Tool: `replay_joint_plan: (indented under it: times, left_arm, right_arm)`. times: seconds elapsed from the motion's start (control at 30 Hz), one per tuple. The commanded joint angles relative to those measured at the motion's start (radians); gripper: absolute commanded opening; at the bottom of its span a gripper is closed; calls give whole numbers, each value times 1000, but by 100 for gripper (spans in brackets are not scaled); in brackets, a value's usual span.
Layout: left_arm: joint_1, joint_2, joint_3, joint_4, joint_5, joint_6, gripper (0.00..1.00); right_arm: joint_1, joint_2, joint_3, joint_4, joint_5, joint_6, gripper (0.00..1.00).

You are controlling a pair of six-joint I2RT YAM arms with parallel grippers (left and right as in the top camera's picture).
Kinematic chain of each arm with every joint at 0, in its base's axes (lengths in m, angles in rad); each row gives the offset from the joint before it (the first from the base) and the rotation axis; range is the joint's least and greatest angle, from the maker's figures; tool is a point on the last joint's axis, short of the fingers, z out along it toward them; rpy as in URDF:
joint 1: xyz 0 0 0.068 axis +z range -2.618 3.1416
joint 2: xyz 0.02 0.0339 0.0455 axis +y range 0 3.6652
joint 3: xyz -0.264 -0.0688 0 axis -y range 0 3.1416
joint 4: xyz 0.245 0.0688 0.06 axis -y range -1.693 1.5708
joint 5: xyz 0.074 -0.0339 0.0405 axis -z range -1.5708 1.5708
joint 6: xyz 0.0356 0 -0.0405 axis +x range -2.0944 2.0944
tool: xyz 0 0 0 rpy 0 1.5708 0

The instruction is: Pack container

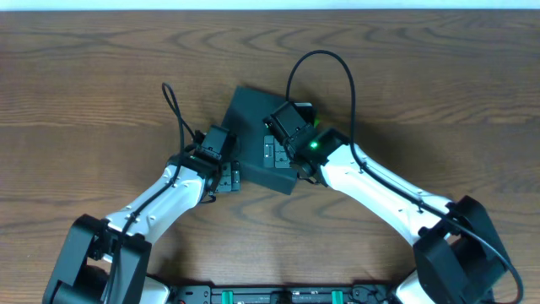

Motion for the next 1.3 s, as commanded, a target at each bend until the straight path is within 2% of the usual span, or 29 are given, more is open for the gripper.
replay_joint_plan:
  times: [0.0,0.3,0.47,0.6,0.77,1.03,1.27]
  left_arm:
    - [-3,11,0,19,-34,-12,95]
    - [-26,11,0,-10,26,-17,95]
    - [-91,10,0,-97,-241,-186,95]
    - [-94,10,0,-116,-290,-238,95]
    - [-94,10,0,-82,-341,-236,95]
    - [-95,10,-1,36,-338,-172,95]
    - [-93,10,0,68,-339,-169,95]
  right_arm:
    - [6,44,-10,-15,30,5,99]
    - [6,44,-11,11,51,5,99]
    - [6,44,-10,11,51,5,99]
    - [6,44,-10,12,52,5,99]
    - [6,44,-10,12,52,5,99]
    - [6,44,-10,12,61,5,99]
    - [6,44,-10,14,85,5,99]
